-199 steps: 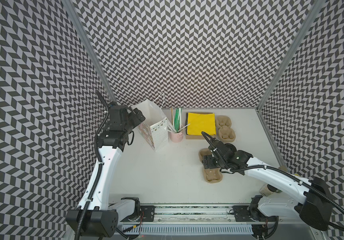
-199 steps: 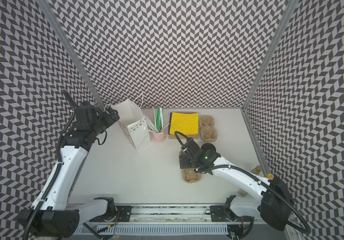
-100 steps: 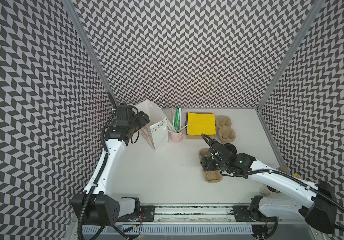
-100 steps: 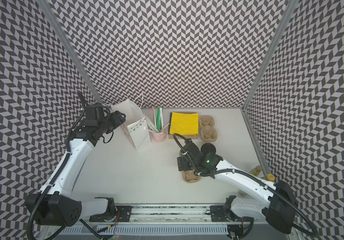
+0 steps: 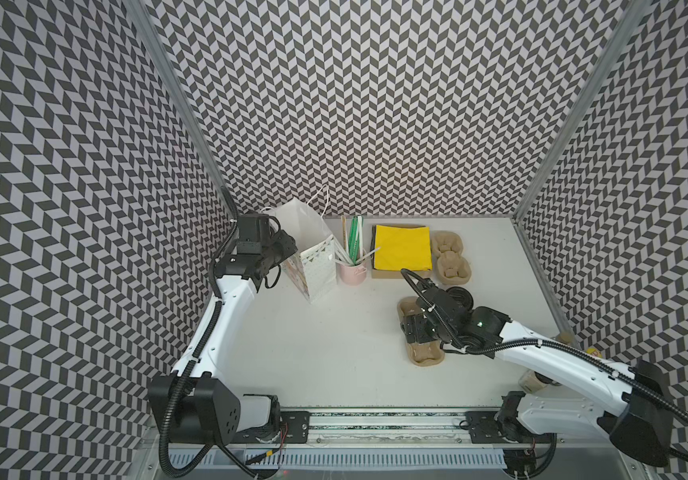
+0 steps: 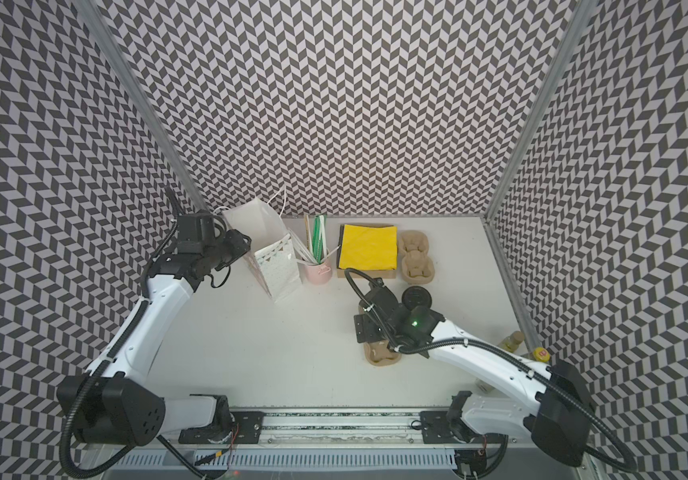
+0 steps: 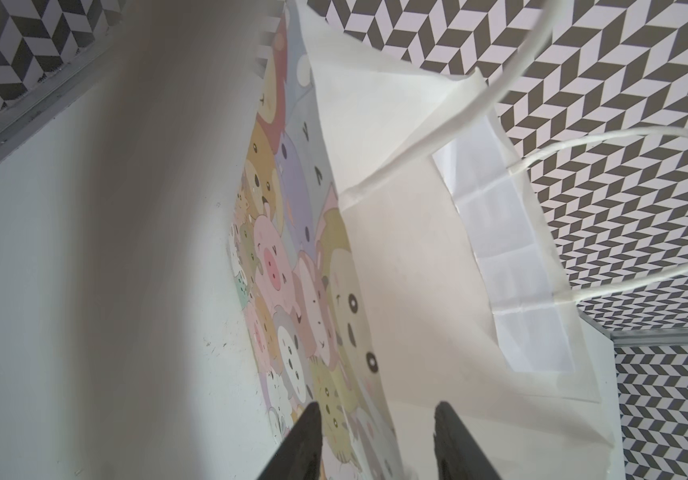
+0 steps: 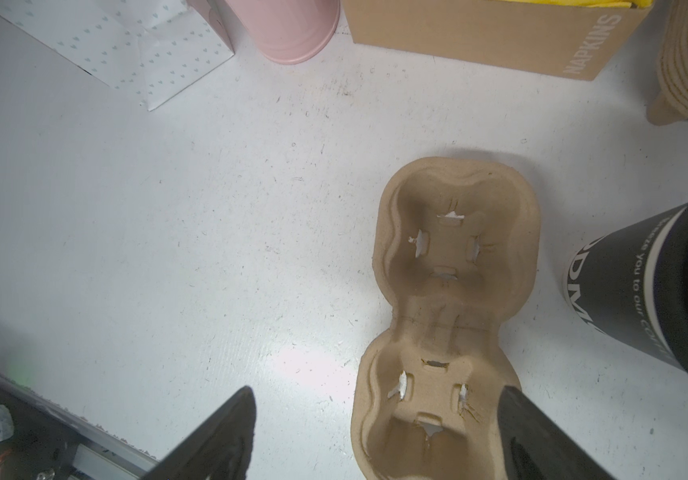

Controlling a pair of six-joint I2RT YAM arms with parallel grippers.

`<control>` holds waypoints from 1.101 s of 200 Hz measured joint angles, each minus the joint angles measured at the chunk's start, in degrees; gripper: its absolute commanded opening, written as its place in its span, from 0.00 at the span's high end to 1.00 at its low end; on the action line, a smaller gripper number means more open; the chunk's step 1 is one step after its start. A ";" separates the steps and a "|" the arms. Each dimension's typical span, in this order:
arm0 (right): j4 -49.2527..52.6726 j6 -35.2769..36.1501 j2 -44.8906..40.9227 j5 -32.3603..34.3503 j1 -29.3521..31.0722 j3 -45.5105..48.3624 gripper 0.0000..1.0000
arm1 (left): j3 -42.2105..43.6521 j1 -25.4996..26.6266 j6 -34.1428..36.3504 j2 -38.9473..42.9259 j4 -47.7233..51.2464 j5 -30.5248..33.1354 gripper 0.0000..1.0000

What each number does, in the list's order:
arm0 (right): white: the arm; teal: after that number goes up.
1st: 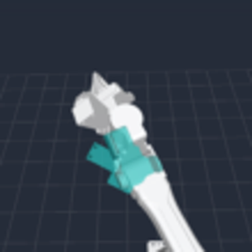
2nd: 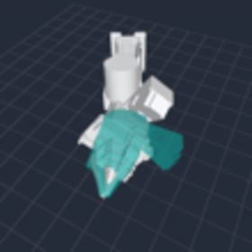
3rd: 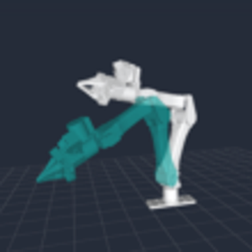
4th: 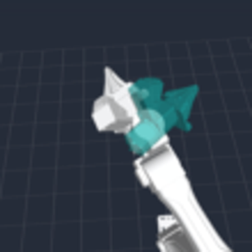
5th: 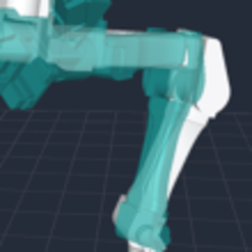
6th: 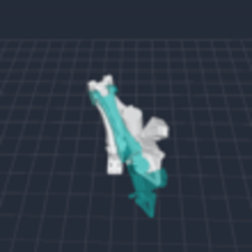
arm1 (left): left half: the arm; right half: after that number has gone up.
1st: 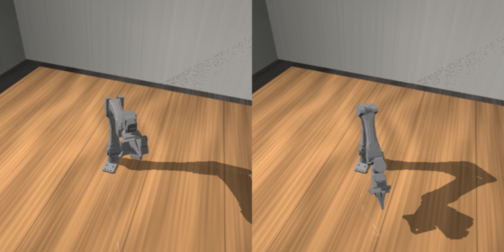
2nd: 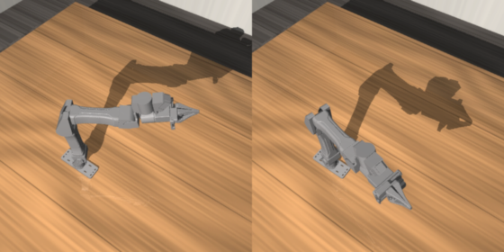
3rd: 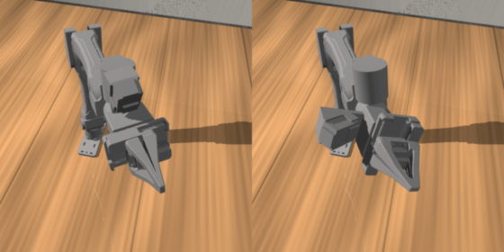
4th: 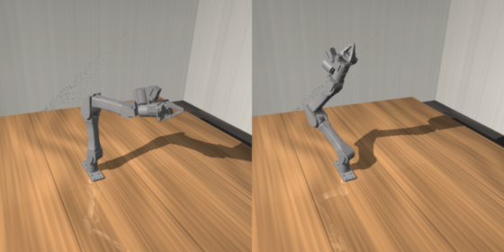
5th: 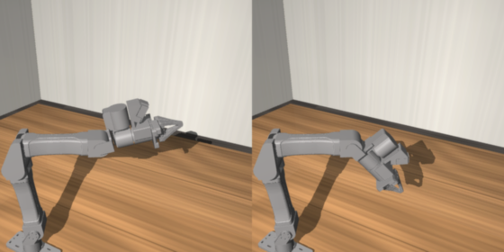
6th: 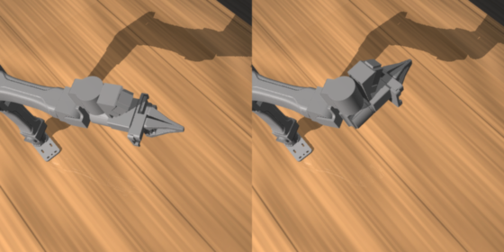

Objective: Pack the takeout coffee
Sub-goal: 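Hold the carrier with the right gripper while the left grasps the bag rim, then drag the white paper bag toward the robot and the carrier with the left gripper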

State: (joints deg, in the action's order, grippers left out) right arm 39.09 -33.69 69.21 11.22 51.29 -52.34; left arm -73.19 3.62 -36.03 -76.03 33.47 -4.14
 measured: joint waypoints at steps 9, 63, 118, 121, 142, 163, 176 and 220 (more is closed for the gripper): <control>0.02 0.00 0.04 0.02 0.04 0.00 0.11 | 0.00 0.00 0.24 0.00 -0.04 0.07 0.60; 0.24 -0.04 0.13 0.52 0.42 0.87 0.11 | 0.00 0.00 0.63 0.00 -0.20 1.07 0.69; 0.33 -0.26 0.20 0.66 1.05 0.98 0.11 | 0.00 0.00 1.05 0.00 -0.20 1.62 0.81; 0.33 -0.26 0.20 0.68 1.07 0.98 0.11 | 0.00 0.00 1.25 0.00 -0.17 1.70 0.82; 0.33 -0.26 0.42 0.79 1.11 0.98 0.11 | -0.20 0.00 1.75 0.02 0.15 2.01 0.91; 0.37 -0.24 1.25 0.79 1.11 0.98 0.10 | -1.11 0.00 1.92 0.31 1.40 2.49 1.00; 0.48 -0.22 1.62 0.83 1.20 0.98 0.10 | -1.57 0.00 1.90 1.27 2.19 2.80 1.00; 1.36 0.02 1.68 0.94 1.38 0.96 0.10 | -2.62 0.02 1.90 10.60 6.51 3.37 1.00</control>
State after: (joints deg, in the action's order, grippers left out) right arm 40.45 -33.67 70.89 12.16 52.66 -51.37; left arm -75.81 3.64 -34.13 -65.43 39.99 -0.78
